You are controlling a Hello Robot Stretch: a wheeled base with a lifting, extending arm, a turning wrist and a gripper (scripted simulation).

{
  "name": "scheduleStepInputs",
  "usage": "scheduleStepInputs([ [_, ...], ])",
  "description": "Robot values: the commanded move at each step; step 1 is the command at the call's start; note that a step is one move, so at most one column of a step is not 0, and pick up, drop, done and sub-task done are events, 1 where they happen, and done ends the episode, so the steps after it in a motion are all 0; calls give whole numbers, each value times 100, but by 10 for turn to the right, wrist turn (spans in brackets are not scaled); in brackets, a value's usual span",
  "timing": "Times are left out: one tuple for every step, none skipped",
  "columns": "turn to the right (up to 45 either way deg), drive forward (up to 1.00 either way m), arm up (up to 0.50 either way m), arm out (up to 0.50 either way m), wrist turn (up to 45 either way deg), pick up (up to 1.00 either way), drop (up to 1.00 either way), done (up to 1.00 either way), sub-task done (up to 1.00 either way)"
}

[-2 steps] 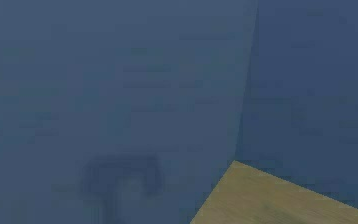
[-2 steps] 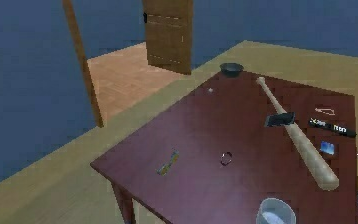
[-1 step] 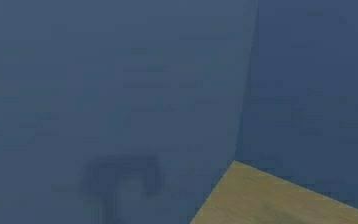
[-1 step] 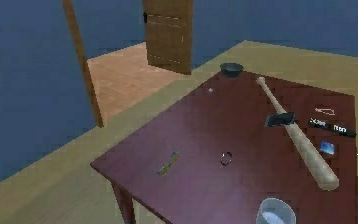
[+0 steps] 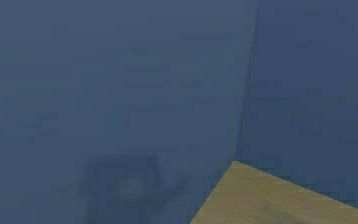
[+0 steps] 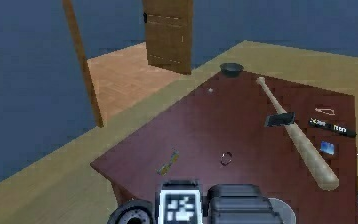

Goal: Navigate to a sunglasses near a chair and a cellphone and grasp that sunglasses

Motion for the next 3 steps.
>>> scheduleStepInputs([
  [0, 0, 0, 26, 0, 0, 0, 0, 0],
  [0, 0, 0, 0, 450, 0, 0, 0, 0],
  [0, 0, 0, 0, 450, 0, 0, 0, 0],
])
